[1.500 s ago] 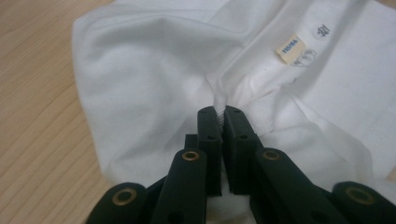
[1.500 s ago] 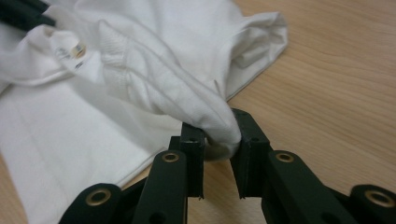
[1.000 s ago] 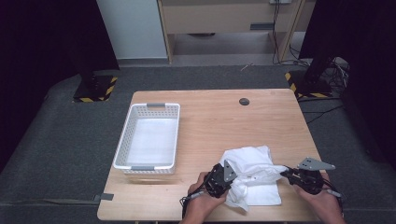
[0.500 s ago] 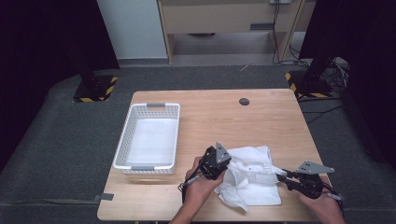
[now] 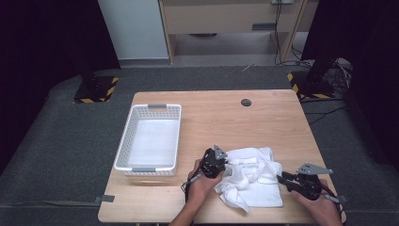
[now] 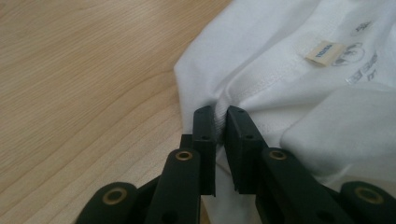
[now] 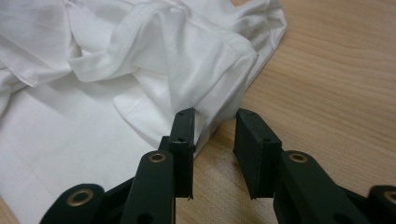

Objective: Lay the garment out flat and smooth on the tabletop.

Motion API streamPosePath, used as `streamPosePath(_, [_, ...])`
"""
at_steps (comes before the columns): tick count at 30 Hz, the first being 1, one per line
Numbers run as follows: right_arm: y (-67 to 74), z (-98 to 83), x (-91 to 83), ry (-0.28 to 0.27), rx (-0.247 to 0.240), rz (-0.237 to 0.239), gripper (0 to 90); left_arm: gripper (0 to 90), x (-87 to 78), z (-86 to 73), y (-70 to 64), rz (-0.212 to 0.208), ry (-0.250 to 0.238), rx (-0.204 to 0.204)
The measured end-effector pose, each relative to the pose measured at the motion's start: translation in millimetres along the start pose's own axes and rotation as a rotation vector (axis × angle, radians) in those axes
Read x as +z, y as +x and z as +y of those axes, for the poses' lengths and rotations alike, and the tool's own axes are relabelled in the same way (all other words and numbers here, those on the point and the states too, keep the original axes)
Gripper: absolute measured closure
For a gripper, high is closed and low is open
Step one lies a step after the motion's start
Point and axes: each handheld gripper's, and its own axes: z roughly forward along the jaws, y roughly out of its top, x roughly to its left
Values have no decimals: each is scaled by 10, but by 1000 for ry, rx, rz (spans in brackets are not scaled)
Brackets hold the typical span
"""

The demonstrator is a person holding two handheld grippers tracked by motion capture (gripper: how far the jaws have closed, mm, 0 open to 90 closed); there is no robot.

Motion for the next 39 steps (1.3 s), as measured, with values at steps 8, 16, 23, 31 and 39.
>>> streamPosePath(8, [0, -21, 18, 13, 30, -18, 515, 535, -234, 40, -18, 31, -63, -52])
streamPosePath(16, [31, -7, 27, 37, 50, -13, 448, 380, -722, 113, -171, 97, -142, -17])
streamPosePath(23, [46, 52, 48, 48, 68, 2, 525, 378, -968, -16, -393, 40, -136, -41])
streamPosePath(31, [110, 60, 67, 79, 53, 8, 724, 428, -658, -174, -786, -26, -34, 43])
streamPosePath(39, [106, 113, -64, 66, 53, 44, 860, 785, -592, -132, -708, 7, -61, 72])
